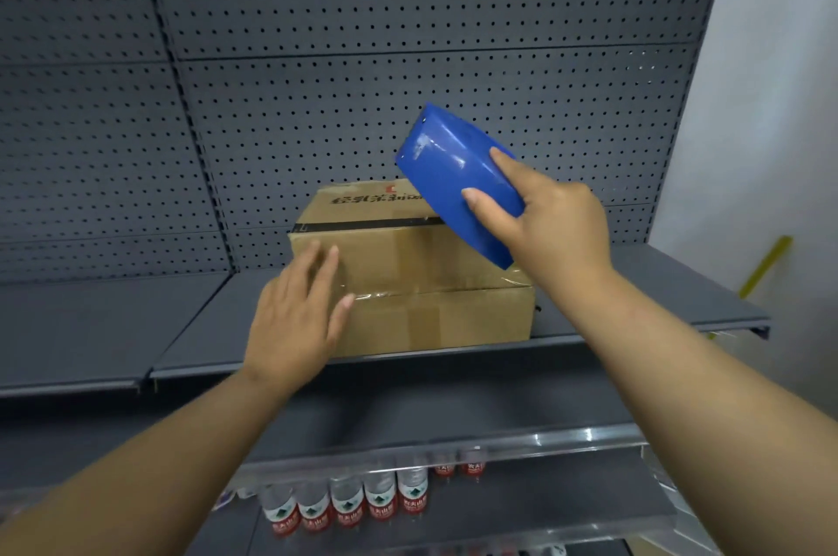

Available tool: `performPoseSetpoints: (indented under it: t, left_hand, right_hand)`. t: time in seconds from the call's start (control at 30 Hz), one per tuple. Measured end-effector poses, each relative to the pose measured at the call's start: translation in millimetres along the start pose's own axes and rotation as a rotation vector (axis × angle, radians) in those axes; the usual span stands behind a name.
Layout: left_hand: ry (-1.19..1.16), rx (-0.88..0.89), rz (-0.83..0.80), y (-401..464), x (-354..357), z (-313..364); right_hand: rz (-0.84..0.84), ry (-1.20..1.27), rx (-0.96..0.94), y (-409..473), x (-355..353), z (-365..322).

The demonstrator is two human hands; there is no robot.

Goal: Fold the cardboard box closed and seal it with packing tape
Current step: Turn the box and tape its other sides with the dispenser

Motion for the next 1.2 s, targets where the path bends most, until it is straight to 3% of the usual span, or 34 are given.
performPoseSetpoints:
  t: [0.13,0.23,0.3,0.43,0.57,0.8,1.2]
  left_hand:
    - [-0.677,-0.030,0.142,35.9,-76.8,5.7]
    - [-1.240,-0.039,0.038,60.1,-116.2,9.8]
    - [-1.388,0.026,-0.125,68.6,-133.0,14.9]
    - [-1.399,0.112,-0.472,64.5,-151.9,29.1]
    - [-1.399,0.140,-0.585,50.9,-161.9,43.2]
    - [-1.440,0.144,-0.636,38.8,-173.2,69.4]
    - [-1.205,0.138,-0.658,23.4,-187.2,122.2]
  right_hand:
    - [0.078,0.142,-0.018,-17.0,14.7,-26.1]
    - [0.124,0.233,-0.027,-26.9,21.5,-43.2]
    - [0.141,0.294,-0.014,-33.3,21.2,-53.8]
    - [0.217,0.366,-0.030,-44.6,14.3,-70.3]
    - [0.197,0.389,-0.012,-51.8,7.1,-74.7]
    - [0.211,0.403,-0.034,-65.2,-11.8,-69.1]
    - [0.177,0.442,-0.057,-101.2,-69.4,-39.2]
Point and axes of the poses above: each hand's wrist, its own y-axis towards the middle knuckle, its own x-axis out of the palm, z = x × y, the point moved 4 cm from there along y, towards the middle knuckle, and after that the axes turned 13 degrees about -z, right-handed, at the moved point
